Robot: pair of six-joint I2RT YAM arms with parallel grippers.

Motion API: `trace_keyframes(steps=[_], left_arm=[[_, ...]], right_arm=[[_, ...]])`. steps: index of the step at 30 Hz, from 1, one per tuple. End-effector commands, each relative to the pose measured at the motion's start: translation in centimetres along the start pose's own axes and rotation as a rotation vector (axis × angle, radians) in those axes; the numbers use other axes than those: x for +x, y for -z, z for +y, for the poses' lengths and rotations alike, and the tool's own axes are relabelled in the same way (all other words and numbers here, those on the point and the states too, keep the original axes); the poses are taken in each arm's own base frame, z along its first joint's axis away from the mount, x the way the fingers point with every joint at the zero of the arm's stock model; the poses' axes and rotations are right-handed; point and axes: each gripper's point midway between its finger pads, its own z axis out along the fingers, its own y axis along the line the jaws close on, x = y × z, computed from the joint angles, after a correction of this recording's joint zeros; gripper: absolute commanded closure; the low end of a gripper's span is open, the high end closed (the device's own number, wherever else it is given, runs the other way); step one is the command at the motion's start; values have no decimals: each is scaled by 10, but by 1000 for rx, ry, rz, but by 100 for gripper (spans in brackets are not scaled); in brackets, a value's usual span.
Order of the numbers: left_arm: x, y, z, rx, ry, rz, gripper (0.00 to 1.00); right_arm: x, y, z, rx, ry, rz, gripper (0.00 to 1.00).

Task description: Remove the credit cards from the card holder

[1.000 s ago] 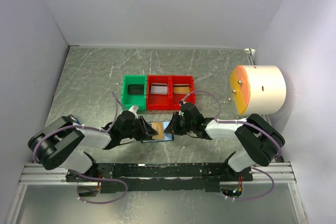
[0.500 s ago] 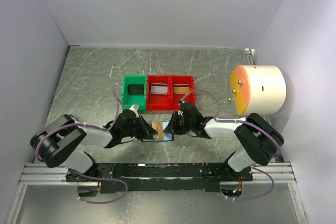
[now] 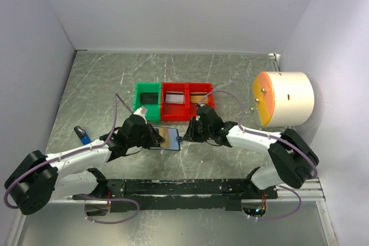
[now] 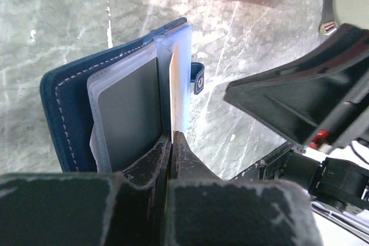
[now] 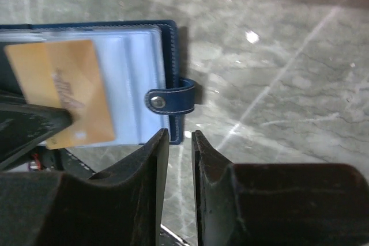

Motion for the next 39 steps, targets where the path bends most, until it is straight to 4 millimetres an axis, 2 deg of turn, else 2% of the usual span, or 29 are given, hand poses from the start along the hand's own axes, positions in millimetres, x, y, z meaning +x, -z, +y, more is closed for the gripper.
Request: trace_keyframes(steps=[1, 5, 9, 17, 19, 22, 26, 30, 33, 37, 39], left_arm=[[-10, 9, 13, -89, -66, -31, 93], [-8, 6, 12, -88, -70, -13, 93], [-3, 1, 11, -70, -57, 5, 93], [12, -7, 17, -39, -18, 47, 93], [15, -8, 19, -37, -9, 53, 90], [16, -9, 21, -40, -3, 58, 86], [17, -8, 27, -60, 0, 51, 74], [18, -8, 27, -49, 11, 53, 69], [19, -8, 27, -49, 21, 51, 73], [14, -3, 30, -59, 37, 16, 89], [12, 1, 33, -74, 44, -3, 93]], right_arm=[[-28, 16, 25, -45, 66, -69, 76], [-35, 18, 55, -163, 89, -63, 75], [-31, 7, 74, -238, 85, -35, 74], [8, -35, 98, -312, 94, 128, 74], [15, -47, 92, -279, 87, 150, 74], [19, -57, 69, -171, 62, 149, 74], [23, -57, 39, -51, 58, 130, 74], [34, -56, 28, -34, 53, 154, 74], [41, -56, 21, -28, 35, 164, 75], [45, -55, 14, -8, 25, 163, 74], [45, -55, 11, 5, 28, 162, 74]])
